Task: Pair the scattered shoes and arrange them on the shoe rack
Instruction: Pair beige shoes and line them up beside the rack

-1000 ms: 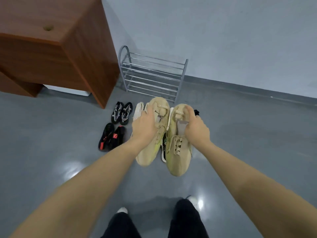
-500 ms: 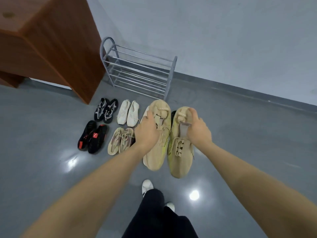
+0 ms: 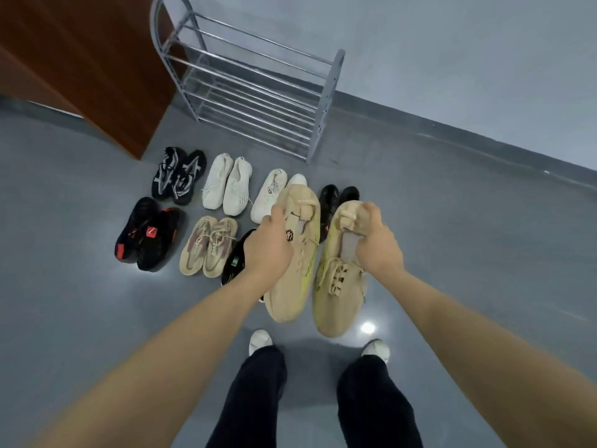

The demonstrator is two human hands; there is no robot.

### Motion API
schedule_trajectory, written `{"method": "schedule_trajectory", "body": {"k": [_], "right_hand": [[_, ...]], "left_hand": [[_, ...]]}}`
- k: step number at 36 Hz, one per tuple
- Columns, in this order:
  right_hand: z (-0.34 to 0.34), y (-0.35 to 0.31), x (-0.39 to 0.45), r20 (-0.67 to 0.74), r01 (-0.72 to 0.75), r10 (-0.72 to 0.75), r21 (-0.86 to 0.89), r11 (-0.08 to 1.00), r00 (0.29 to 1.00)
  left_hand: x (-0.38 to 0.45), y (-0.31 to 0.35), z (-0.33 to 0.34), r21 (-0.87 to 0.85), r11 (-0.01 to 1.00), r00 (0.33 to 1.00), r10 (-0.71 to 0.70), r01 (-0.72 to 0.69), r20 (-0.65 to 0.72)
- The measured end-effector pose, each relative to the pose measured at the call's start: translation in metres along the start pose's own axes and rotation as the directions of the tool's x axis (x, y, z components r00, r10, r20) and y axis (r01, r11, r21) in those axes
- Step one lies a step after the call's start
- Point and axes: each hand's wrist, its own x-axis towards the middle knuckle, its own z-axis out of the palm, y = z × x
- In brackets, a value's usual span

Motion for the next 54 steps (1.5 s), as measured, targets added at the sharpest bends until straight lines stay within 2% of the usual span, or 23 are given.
{"method": "schedule_trajectory", "body": {"k": [5, 10, 13, 16, 20, 23, 25, 27, 29, 30, 32, 34, 36, 37, 40, 42, 43, 45, 48, 49, 51, 52, 54], "right_hand": [[0.044, 0.056, 0.052, 0.051, -0.054, 0.052, 0.025, 0.998, 0.997], [0.095, 0.091, 0.097, 0.074, -0.107, 0.111, -0.061, 0.992, 0.991], [0.138, 0.12, 0.134, 0.073, -0.025, 0.034, -0.132, 0.991, 0.997], [0.185, 0.149, 0.166, 0.085, 0.074, -0.054, -0.255, 0.964, 0.995], [0.244, 0.181, 0.199, 0.224, 0.313, -0.231, -0.471, 0.825, 0.947], [0.288, 0.199, 0.219, 0.377, 0.514, -0.35, -0.597, 0.616, 0.857], [0.315, 0.208, 0.232, 0.478, 0.644, -0.434, -0.605, 0.469, 0.764], [0.341, 0.219, 0.245, 0.549, 0.767, -0.562, -0.578, 0.279, 0.618], [0.361, 0.229, 0.253, 0.577, 0.843, -0.704, -0.534, 0.058, 0.414], [0.371, 0.233, 0.257, 0.576, 0.846, -0.737, -0.533, -0.01, 0.354], [0.384, 0.236, 0.263, 0.571, 0.836, -0.762, -0.544, -0.074, 0.304], [0.39, 0.235, 0.265, 0.588, 0.88, -0.744, -0.475, 0.001, 0.318], [0.393, 0.237, 0.27, 0.554, 0.867, -0.686, -0.434, 0.247, 0.472], [0.392, 0.239, 0.271, 0.505, 0.827, -0.657, -0.387, 0.408, 0.56], [0.386, 0.247, 0.274, 0.207, 0.606, -0.573, -0.168, 0.777, 0.793], [0.38, 0.248, 0.27, 0.013, 0.414, -0.415, 0.042, 0.909, 0.91], [0.377, 0.247, 0.268, -0.051, 0.332, -0.328, 0.157, 0.93, 0.943], [0.374, 0.244, 0.268, -0.102, 0.226, -0.204, 0.314, 0.922, 0.974], [0.369, 0.243, 0.27, -0.127, 0.167, -0.122, 0.453, 0.876, 0.984], [0.367, 0.244, 0.272, -0.18, 0.2, -0.136, 0.412, 0.889, 0.974], [0.36, 0.253, 0.275, -0.331, 0.305, -0.243, 0.15, 0.94, 0.912], [0.355, 0.259, 0.277, -0.388, 0.367, -0.34, -0.006, 0.93, 0.857], [0.346, 0.274, 0.281, -0.389, 0.462, -0.519, -0.237, 0.855, 0.761]], "left_hand": [[0.042, -0.017, 0.065, 0.062, 0.997, 0.998, -0.051, 0.054, -0.047], [0.073, -0.037, 0.137, 0.059, 0.995, 0.995, -0.081, 0.085, -0.063], [0.101, -0.057, 0.194, 0.117, 0.989, 0.992, -0.075, 0.086, -0.099], [0.129, -0.082, 0.242, 0.097, 0.991, 0.99, -0.078, 0.09, -0.114], [0.175, -0.113, 0.291, 0.133, 0.988, 0.977, -0.044, 0.073, -0.207], [0.202, -0.132, 0.321, 0.152, 0.987, 0.966, -0.013, 0.054, -0.259], [0.22, -0.147, 0.341, 0.176, 0.984, 0.958, 0.035, 0.016, -0.285], [0.236, -0.159, 0.358, 0.213, 0.977, 0.952, 0.066, -0.001, -0.298], [0.248, -0.167, 0.369, 0.251, 0.968, 0.954, 0.078, -0.003, -0.29], [0.252, -0.17, 0.373, 0.266, 0.964, 0.955, 0.082, -0.004, -0.284], [0.255, -0.176, 0.382, 0.276, 0.961, 0.955, 0.095, -0.014, -0.28], [0.253, -0.18, 0.391, 0.269, 0.963, 0.95, 0.109, -0.027, -0.294], [0.249, -0.181, 0.397, 0.229, 0.973, 0.945, 0.11, -0.038, -0.309], [0.247, -0.18, 0.398, 0.199, 0.979, 0.942, 0.103, -0.04, -0.321], [0.241, -0.175, 0.4, 0.114, 0.992, 0.938, 0.087, -0.051, -0.336], [0.238, -0.171, 0.403, 0.063, 0.995, 0.939, 0.099, -0.083, -0.33], [0.238, -0.169, 0.405, 0.038, 0.994, 0.938, 0.11, -0.103, -0.327], [0.239, -0.166, 0.409, -0.017, 0.991, 0.941, 0.124, -0.136, -0.316], [0.244, -0.163, 0.421, -0.096, 0.977, 0.948, 0.159, -0.192, -0.275], [0.246, -0.161, 0.425, -0.113, 0.97, 0.949, 0.18, -0.214, -0.257], [0.249, -0.157, 0.433, -0.116, 0.96, 0.95, 0.228, -0.256, -0.213], [0.251, -0.154, 0.436, -0.111, 0.954, 0.95, 0.256, -0.278, -0.18], [0.254, -0.146, 0.442, -0.106, 0.941, 0.945, 0.311, -0.321, -0.101]]}}
